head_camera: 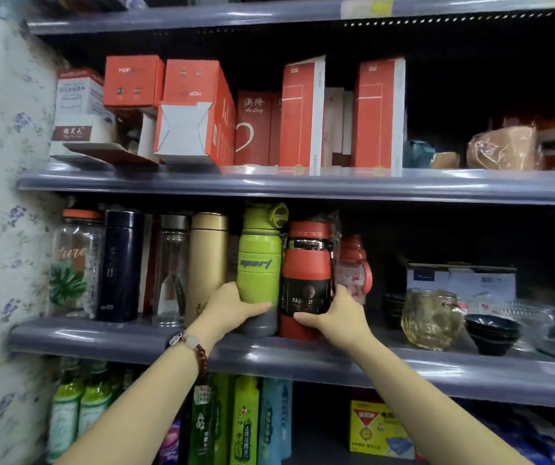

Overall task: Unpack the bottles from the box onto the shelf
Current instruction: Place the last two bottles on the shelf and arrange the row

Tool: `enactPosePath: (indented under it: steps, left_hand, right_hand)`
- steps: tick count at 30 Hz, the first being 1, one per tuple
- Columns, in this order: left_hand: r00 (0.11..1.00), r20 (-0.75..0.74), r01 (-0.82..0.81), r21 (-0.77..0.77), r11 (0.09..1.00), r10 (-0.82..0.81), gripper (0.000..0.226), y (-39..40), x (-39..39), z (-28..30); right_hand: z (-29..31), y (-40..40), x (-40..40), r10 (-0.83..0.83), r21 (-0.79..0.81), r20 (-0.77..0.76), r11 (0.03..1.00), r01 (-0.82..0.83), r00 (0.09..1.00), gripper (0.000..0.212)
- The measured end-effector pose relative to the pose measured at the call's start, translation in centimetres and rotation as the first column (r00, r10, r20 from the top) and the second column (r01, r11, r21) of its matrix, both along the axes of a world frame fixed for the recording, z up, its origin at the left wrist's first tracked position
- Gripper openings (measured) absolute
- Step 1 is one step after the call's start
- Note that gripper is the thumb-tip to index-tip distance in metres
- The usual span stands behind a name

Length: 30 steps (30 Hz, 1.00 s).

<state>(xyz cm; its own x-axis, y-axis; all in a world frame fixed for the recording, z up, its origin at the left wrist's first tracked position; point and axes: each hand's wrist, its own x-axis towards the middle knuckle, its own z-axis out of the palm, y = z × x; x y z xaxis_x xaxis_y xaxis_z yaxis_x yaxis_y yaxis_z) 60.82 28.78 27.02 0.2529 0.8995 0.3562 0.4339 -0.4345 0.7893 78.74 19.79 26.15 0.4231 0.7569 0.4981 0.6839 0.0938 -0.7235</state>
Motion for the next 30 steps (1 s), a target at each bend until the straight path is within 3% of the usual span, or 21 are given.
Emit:
enactPosePath:
  steps: [4, 11, 15, 19, 26, 30]
  left_hand:
    - [0.984, -0.065, -0.156, 0.114, 0.981, 0.164, 0.065, -2.4, 0.0, 0.3]
    - [0.957, -0.116, -0.225, 0.279, 0.934, 0.265, 0.031, -6.5, -2.9, -0.7]
    - [0.917, -0.258, -0.202, 0.358, 0.912, 0.304, 0.024, -8.9, -6.3, -1.7]
    - [0.848, -0.411, -0.203, 0.333, 0.921, 0.336, 0.025, -10.9, -11.2, -3.4]
    - [0.736, -0.556, -0.388, 0.122, 0.914, 0.386, 0.028, -14.3, -23.6, -9.3]
    - [0.681, -0.599, -0.508, 0.028, 0.861, 0.422, 0.025, -16.9, -31.9, -13.3]
  right_hand:
    - [-0.6, -1.8, 0.3, -0.044, 0.085, 0.142, 0.996, 0.032, 0.989, 0.07]
    - [-1.6, -5.1, -1.9, -0.016, 0.225, 0.411, 0.971, -0.084, 0.912, 0.035]
    - [-2.1, -4.5, -5.2, 0.109, 0.11, 0.516, 0.975, -0.192, 0.85, 0.021]
    - [-3.7, -3.3, -10.4, 0.267, -0.005, 0.521, 0.95, -0.311, 0.81, 0.018]
    - [-9.3, -1.6, -24.1, 0.589, -0.264, 0.474, 0.804, -0.533, 0.655, 0.019]
    - [-13.1, -1.7, -33.1, 0.713, -0.37, 0.451, 0.696, -0.615, 0.536, 0.02]
